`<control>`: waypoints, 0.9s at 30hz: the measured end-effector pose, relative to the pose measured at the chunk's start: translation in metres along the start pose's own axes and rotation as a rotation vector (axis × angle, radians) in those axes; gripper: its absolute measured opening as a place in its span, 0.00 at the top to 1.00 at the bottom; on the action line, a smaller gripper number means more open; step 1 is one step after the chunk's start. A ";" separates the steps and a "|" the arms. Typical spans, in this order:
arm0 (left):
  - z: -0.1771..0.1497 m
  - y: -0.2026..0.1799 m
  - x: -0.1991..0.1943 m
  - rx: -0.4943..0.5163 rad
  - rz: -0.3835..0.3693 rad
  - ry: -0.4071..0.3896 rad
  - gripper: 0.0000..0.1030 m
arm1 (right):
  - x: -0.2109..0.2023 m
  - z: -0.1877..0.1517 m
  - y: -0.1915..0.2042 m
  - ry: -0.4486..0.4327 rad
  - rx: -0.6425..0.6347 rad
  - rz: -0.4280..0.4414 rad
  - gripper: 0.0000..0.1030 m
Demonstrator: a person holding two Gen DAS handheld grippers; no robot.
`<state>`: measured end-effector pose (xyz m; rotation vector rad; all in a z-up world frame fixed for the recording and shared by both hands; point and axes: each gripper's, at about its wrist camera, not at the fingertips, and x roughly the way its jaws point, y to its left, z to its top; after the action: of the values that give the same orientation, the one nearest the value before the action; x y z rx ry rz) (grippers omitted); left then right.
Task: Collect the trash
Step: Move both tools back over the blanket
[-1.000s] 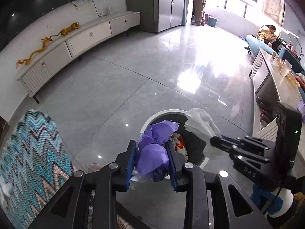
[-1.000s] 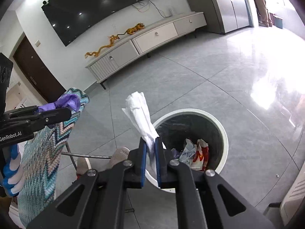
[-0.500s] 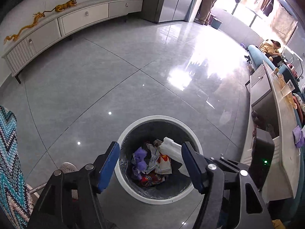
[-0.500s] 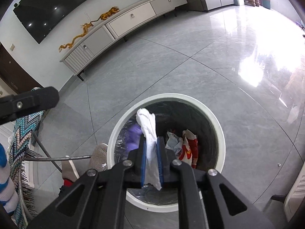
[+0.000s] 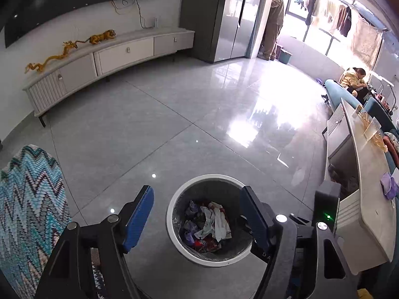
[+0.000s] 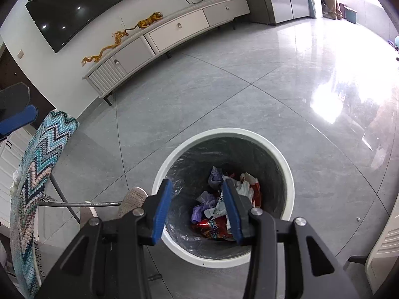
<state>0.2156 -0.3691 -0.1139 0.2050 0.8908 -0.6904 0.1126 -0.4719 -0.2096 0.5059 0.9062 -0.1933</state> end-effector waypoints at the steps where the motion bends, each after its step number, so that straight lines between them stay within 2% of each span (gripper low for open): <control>1: -0.001 0.003 -0.010 -0.004 0.006 -0.023 0.32 | -0.007 0.000 0.004 -0.009 -0.004 0.004 0.61; 9: -0.031 0.026 -0.090 -0.007 0.066 -0.151 0.32 | -0.096 -0.004 0.056 -0.129 -0.093 0.027 0.61; 16: -0.070 0.056 -0.181 -0.004 0.131 -0.238 0.31 | -0.177 -0.017 0.116 -0.259 -0.186 0.056 0.61; 20: -0.100 0.076 -0.236 -0.040 0.171 -0.311 0.22 | -0.219 -0.031 0.150 -0.321 -0.235 0.088 0.61; 23: -0.122 0.089 -0.274 -0.064 0.214 -0.372 0.11 | -0.248 -0.042 0.173 -0.360 -0.273 0.105 0.61; 25: -0.137 0.098 -0.297 -0.090 0.241 -0.408 0.10 | -0.265 -0.050 0.188 -0.382 -0.298 0.107 0.57; 27: -0.153 0.106 -0.318 -0.114 0.274 -0.443 0.04 | -0.282 -0.058 0.201 -0.410 -0.319 0.112 0.41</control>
<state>0.0467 -0.0724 0.0242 0.0641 0.4632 -0.4041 -0.0259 -0.2825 0.0515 0.2060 0.4929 -0.0447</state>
